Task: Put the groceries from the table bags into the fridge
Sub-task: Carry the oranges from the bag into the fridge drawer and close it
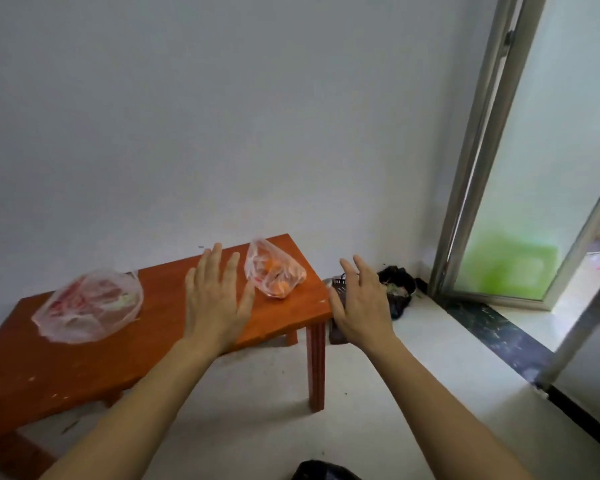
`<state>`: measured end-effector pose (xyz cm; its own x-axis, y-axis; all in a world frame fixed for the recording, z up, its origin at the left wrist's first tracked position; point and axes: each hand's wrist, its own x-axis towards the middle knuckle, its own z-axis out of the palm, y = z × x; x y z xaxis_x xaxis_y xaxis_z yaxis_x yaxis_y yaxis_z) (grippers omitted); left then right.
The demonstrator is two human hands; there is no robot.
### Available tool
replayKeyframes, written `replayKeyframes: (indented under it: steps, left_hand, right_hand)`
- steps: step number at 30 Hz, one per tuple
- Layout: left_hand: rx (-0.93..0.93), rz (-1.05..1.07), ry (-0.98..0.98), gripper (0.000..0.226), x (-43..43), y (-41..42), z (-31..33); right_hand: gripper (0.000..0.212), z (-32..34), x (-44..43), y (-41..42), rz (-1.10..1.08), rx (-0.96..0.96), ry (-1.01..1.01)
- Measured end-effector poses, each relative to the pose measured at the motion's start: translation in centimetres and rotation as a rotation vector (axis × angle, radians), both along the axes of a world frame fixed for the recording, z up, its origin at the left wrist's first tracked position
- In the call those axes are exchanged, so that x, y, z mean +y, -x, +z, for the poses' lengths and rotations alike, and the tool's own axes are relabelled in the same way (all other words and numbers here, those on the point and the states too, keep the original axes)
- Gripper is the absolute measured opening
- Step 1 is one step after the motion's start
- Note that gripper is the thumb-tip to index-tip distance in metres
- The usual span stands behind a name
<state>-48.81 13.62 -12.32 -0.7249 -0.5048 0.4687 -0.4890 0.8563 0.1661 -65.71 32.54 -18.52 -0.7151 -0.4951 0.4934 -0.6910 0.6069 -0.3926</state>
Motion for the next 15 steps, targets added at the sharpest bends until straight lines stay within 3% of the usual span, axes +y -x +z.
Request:
replayKeyframes:
  steps: [7,15]
  left_hand:
    - [-0.300,-0.050,-0.045,0.063,-11.2,8.6,-0.4]
    - [-0.429,-0.120,-0.136,0.061,-24.0,17.4,-5.6]
  right_hand:
    - [0.054,0.5,-11.6,10.1,0.087,-0.152,-0.126]
    - [0.046,-3.2,-23.0,16.6,0.181,-0.320,-0.234]
